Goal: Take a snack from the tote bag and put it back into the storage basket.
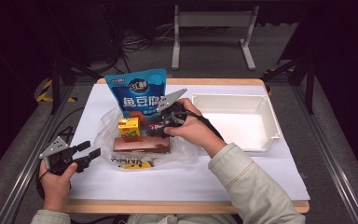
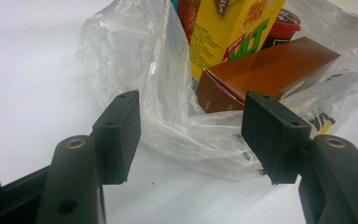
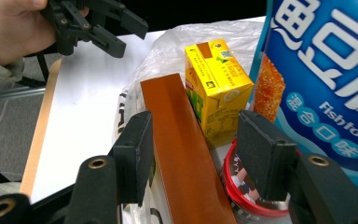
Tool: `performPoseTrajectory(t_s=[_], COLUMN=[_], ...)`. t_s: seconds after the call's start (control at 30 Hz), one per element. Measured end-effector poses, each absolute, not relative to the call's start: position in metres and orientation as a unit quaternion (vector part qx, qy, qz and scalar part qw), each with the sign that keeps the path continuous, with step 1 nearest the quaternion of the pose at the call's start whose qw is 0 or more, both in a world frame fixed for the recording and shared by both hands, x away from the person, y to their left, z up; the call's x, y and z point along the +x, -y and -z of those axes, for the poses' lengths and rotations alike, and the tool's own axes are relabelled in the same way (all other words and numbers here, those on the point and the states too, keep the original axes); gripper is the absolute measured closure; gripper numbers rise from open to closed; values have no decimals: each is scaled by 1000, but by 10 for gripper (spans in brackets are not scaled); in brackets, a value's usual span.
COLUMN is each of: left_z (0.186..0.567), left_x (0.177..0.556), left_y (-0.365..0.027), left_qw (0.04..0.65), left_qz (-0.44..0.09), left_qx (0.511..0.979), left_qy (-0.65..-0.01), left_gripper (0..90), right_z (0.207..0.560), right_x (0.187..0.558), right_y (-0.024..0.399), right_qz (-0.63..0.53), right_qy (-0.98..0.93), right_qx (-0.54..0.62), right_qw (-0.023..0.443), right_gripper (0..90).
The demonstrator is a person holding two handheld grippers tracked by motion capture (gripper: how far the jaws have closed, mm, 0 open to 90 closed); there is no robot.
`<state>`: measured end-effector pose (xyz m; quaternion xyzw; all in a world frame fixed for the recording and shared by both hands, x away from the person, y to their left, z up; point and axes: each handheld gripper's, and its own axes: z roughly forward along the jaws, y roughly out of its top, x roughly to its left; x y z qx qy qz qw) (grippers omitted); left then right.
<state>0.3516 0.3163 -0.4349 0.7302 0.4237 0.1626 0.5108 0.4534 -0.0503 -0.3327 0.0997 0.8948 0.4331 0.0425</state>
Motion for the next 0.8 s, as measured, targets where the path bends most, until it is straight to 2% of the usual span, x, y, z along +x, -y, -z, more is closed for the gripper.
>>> performPoseTrajectory(t_s=[0.53, 0.8], left_z=[435, 433], left_x=[354, 355], left_y=[-317, -314], left_qw=[508, 501], left_qz=[-165, -169], left_qx=[731, 741], left_qy=[-424, -413], left_gripper=[369, 356], right_z=[350, 359], right_x=[462, 464], right_y=[30, 17], right_qz=[-400, -382], right_qy=[-912, -921], right_qx=[87, 74], right_qw=[38, 31], right_gripper=[510, 457])
